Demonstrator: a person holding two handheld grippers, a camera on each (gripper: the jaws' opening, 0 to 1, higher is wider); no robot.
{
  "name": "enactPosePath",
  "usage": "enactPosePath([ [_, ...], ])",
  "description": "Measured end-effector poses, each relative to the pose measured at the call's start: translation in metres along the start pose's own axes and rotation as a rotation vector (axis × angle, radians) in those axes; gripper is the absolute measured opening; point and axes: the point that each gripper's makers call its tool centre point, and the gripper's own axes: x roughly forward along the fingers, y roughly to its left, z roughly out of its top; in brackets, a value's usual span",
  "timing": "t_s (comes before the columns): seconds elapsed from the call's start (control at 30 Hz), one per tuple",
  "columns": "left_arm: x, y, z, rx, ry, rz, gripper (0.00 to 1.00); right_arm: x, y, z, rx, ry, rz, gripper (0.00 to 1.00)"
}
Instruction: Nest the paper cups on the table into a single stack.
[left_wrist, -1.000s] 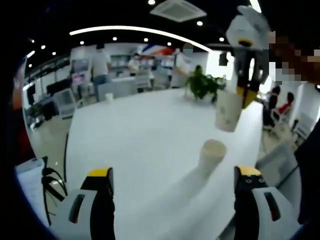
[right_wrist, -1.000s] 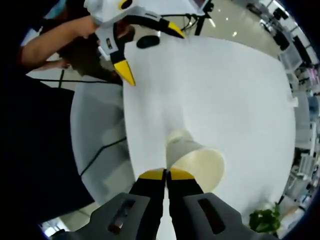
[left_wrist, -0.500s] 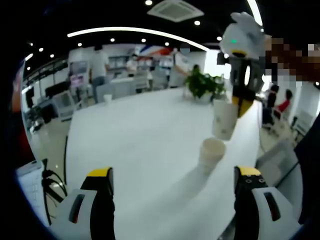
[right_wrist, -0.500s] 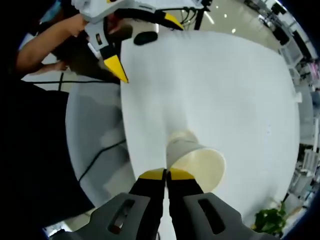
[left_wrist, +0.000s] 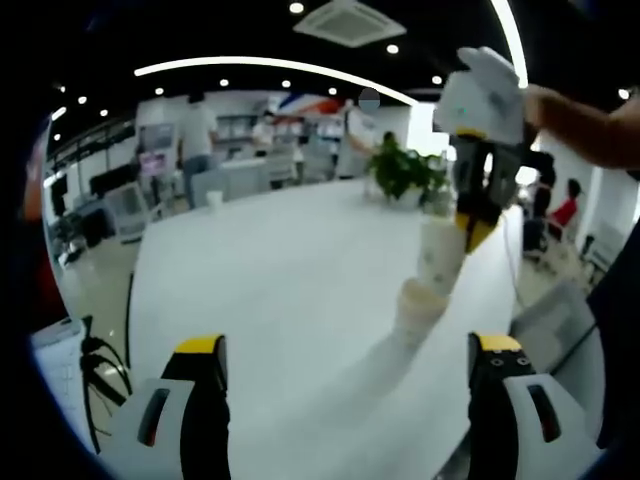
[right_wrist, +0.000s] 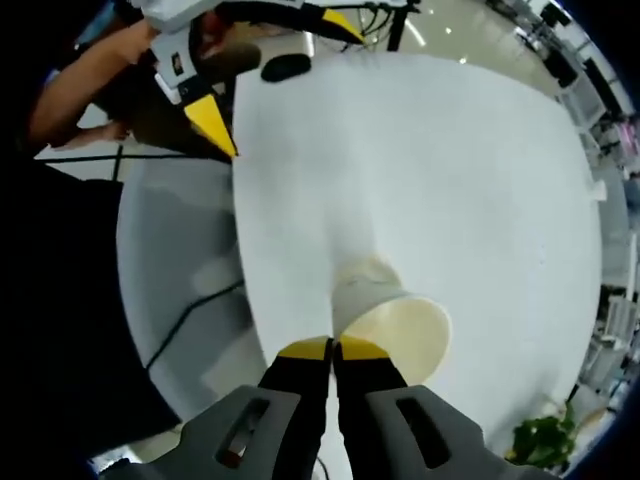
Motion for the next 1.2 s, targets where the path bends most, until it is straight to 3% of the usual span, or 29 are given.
enactPosePath([
  [0.87,-0.003,0.004,-0.005,-0.024,0.011,0.023,0.98,0.027,-0.001,0.002,0.019,0.023,0.01,0.0],
  [1.2,-0.005,0.006,-0.007,-0.017,0.01,0.033,0.98,0.038,-0.007,0.006,0.048,0.003,-0.013,0.0],
])
